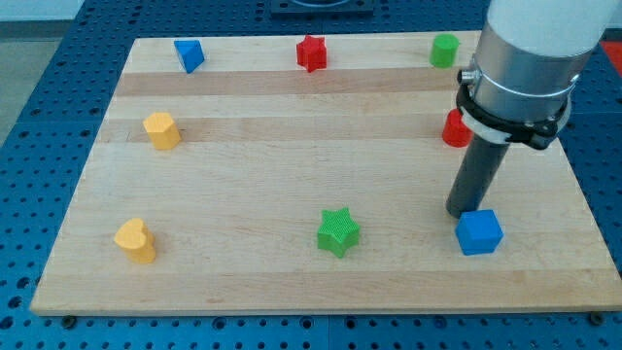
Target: Place the hexagon at the center of the board
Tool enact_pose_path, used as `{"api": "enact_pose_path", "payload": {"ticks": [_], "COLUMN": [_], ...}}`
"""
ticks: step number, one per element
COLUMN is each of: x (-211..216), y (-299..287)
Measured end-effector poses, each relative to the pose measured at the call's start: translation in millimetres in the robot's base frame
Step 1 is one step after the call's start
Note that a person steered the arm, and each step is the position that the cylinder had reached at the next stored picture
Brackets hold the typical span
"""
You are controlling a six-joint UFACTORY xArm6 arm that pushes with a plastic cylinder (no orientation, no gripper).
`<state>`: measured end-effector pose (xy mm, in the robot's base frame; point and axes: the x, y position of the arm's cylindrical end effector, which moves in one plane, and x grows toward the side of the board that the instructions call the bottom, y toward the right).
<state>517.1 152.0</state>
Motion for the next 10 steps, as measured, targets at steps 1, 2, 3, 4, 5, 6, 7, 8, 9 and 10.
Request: {"api": "enact_pose_path", "payload": {"ticks": [1, 2, 3, 4, 5, 6, 7, 8, 9, 10], "x": [0.0, 0.0, -3.3, -13.2, -20.1, -23.3, -31.8, -50.2, -69.5, -84.5], "y": [-1.0, -11.9, -41.0, -80.8, -130.9, -191.4, -247.7, -303.1, -358.9, -414.4]}}
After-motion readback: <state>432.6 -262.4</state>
